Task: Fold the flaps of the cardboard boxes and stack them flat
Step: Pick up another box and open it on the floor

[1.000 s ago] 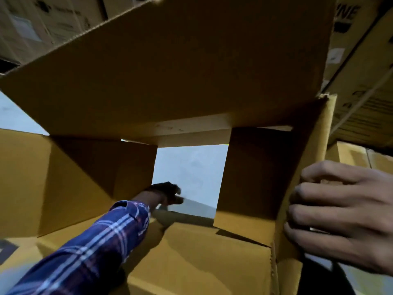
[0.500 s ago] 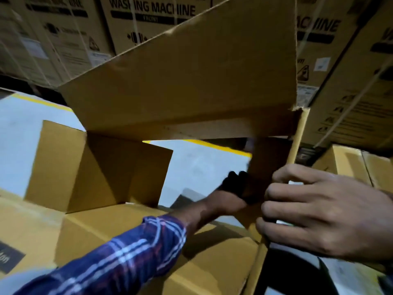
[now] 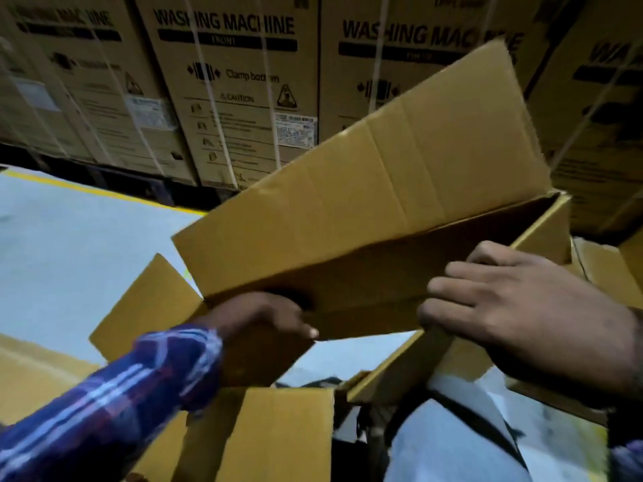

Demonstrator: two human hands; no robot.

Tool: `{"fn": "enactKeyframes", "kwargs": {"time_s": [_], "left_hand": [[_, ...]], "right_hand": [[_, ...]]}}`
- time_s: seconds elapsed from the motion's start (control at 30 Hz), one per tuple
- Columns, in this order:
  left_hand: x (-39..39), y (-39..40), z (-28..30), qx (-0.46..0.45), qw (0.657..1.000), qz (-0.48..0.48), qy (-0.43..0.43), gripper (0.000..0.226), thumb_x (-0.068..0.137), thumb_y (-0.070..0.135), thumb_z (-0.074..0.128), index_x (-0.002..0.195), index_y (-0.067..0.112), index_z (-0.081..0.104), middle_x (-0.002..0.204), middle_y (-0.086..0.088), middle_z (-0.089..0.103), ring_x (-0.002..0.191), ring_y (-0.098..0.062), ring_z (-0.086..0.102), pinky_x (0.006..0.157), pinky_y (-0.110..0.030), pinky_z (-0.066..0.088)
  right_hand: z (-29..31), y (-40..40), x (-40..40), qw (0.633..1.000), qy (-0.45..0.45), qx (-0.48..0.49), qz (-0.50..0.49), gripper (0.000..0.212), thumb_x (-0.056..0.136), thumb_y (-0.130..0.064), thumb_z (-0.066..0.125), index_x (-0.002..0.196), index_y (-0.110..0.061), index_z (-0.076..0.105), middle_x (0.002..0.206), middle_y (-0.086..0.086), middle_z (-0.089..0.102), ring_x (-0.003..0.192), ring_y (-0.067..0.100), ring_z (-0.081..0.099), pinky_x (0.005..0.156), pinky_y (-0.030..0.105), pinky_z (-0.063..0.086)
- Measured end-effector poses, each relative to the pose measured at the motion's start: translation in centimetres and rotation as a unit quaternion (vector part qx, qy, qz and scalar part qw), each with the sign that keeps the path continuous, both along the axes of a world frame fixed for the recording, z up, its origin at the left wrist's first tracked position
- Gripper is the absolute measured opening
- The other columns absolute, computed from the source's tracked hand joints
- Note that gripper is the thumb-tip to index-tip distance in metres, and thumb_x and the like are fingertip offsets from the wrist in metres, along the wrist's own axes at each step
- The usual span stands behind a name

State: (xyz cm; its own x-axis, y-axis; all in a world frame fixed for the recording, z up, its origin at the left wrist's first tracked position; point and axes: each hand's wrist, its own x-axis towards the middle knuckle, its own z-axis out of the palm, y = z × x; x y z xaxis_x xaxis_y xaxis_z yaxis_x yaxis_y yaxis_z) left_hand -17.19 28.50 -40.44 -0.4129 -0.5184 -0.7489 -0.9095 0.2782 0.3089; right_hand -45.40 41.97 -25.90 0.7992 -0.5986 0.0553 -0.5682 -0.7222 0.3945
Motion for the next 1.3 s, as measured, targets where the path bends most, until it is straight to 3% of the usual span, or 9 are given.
{"fn": "enactKeyframes", "kwargs": {"time_s": [0.17,0.33,0.4,0.53,0.7,0.87,1.03,1.13,1.3], "left_hand": [[9.4,2.7,2.1,-0.027,0.964,0.159,0.213,0.04,0.102,0.038,0.058,0.14,0.025,0.058,0.139,0.008,0.063,0.128,-0.01,0.058,0.094,-0.01,0.044],[11.7,10.4,3.9,-0.072,0.739,0.364,0.562,0.021,0.101,0.018,0.057,0.095,0.001,0.068,0.083,-0.019,0.067,0.07,-0.026,0.061,0.06,-0.025,0.05],[10.9,13.5,4.3,0.032,0.717,0.347,0.604,0.026,0.099,0.021,0.058,0.089,-0.001,0.068,0.077,-0.026,0.065,0.063,-0.024,0.06,0.055,-0.025,0.049],[8.6,14.6,0.6,0.244,0.858,0.203,0.404,0.039,0.103,0.036,0.062,0.123,0.002,0.066,0.117,-0.025,0.071,0.102,-0.028,0.07,0.083,-0.031,0.055],[6.5,13.4,-8.6,0.154,0.917,0.302,0.21,0.065,0.072,0.075,0.069,0.108,0.021,0.07,0.109,-0.002,0.072,0.095,-0.014,0.065,0.08,-0.029,0.05],[6.8,11.7,-10.1,0.135,0.803,0.543,0.207,0.102,0.069,0.09,0.062,0.141,0.019,0.052,0.14,-0.006,0.057,0.122,-0.023,0.056,0.092,-0.037,0.049],[8.9,9.6,-9.3,0.121,0.535,0.694,0.466,0.076,0.081,0.073,0.064,0.141,0.028,0.054,0.135,-0.002,0.068,0.125,-0.025,0.06,0.098,-0.047,0.047],[10.1,9.3,-9.5,0.033,0.537,0.686,0.489,0.064,0.081,0.064,0.07,0.132,0.027,0.058,0.122,0.003,0.071,0.111,-0.018,0.065,0.099,-0.043,0.045],[10.9,9.9,-12.0,-0.029,0.607,0.718,0.34,0.063,0.072,0.051,0.09,0.108,0.002,0.074,0.087,-0.011,0.078,0.08,-0.033,0.075,0.074,-0.041,0.061]], "right_hand": [[-3.4,-0.7,-1.0,0.993,-0.045,-0.032,-0.104,0.049,0.06,-0.006,0.084,0.104,-0.022,0.069,0.087,-0.002,0.064,0.074,0.02,0.059,0.071,0.038,0.042],[-5.0,-2.6,-1.3,0.97,-0.107,-0.064,-0.209,0.043,0.062,-0.003,0.081,0.101,-0.016,0.072,0.088,0.005,0.069,0.08,0.03,0.065,0.072,0.039,0.039],[-5.2,-4.0,-1.5,0.958,-0.112,-0.06,-0.256,0.046,0.061,-0.008,0.086,0.104,-0.017,0.072,0.091,0.006,0.07,0.083,0.03,0.065,0.074,0.04,0.041],[-5.2,-6.8,-0.3,0.929,-0.16,-0.054,-0.329,0.043,0.069,-0.009,0.083,0.109,-0.02,0.072,0.101,0.006,0.072,0.092,0.031,0.064,0.081,0.042,0.042],[-5.2,-10.4,3.5,0.859,-0.338,-0.014,-0.385,0.033,0.08,-0.016,0.081,0.112,-0.024,0.076,0.112,0.007,0.076,0.106,0.035,0.065,0.088,0.038,0.046],[-8.3,-12.6,7.7,0.703,-0.57,0.129,-0.405,0.038,0.074,-0.01,0.087,0.11,-0.017,0.078,0.101,0.003,0.074,0.1,0.021,0.066,0.088,0.033,0.052],[-12.9,-12.5,9.3,0.492,-0.735,0.291,-0.365,0.018,0.084,0.005,0.074,0.094,-0.008,0.072,0.085,0.005,0.069,0.077,0.021,0.061,0.077,0.027,0.051],[-15.3,-13.6,9.0,0.417,-0.766,0.31,-0.38,0.017,0.087,0.004,0.071,0.092,-0.013,0.073,0.08,0.006,0.072,0.072,0.024,0.064,0.076,0.036,0.054],[-20.5,-15.0,8.2,0.496,-0.671,0.288,-0.471,0.021,0.089,-0.007,0.074,0.109,-0.002,0.075,0.089,0.008,0.071,0.081,0.023,0.064,0.075,0.03,0.046]]}}
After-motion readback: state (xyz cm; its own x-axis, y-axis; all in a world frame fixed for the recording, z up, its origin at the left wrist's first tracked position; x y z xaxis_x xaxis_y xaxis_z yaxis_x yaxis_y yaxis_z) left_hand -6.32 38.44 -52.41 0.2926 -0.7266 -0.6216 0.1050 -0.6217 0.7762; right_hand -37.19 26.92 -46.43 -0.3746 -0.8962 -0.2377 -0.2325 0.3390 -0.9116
